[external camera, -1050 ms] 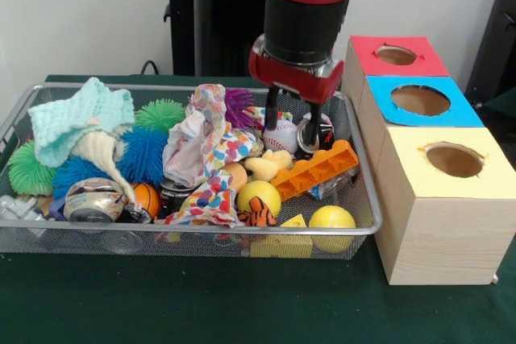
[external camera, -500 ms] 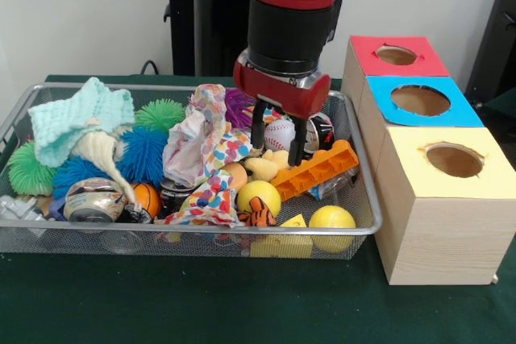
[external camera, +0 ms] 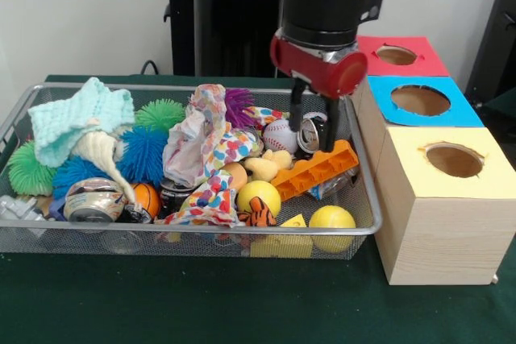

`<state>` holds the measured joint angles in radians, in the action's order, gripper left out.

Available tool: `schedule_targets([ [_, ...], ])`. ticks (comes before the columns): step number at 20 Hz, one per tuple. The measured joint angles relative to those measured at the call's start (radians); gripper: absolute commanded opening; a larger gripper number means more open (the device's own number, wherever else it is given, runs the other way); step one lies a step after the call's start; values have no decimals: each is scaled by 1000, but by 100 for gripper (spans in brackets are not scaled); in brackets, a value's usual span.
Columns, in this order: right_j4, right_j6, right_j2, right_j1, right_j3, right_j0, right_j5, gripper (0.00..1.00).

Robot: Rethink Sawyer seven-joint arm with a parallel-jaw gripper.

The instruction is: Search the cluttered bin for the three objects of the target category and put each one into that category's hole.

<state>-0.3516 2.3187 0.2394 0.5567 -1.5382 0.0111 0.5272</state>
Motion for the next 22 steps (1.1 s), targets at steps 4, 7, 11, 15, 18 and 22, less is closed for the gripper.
schedule_targets([
  [4,-44,66,4,-2,-11,-20,-4,100],
  [7,-61,98,4,-16,-32,-24,-32,100],
  [11,-60,102,14,-52,-57,-25,-77,100],
  [15,-60,102,25,-81,-77,-24,-91,100],
  [18,-61,102,24,-98,-108,-17,-93,100],
  [22,-62,102,6,-101,-156,10,-93,100],
])
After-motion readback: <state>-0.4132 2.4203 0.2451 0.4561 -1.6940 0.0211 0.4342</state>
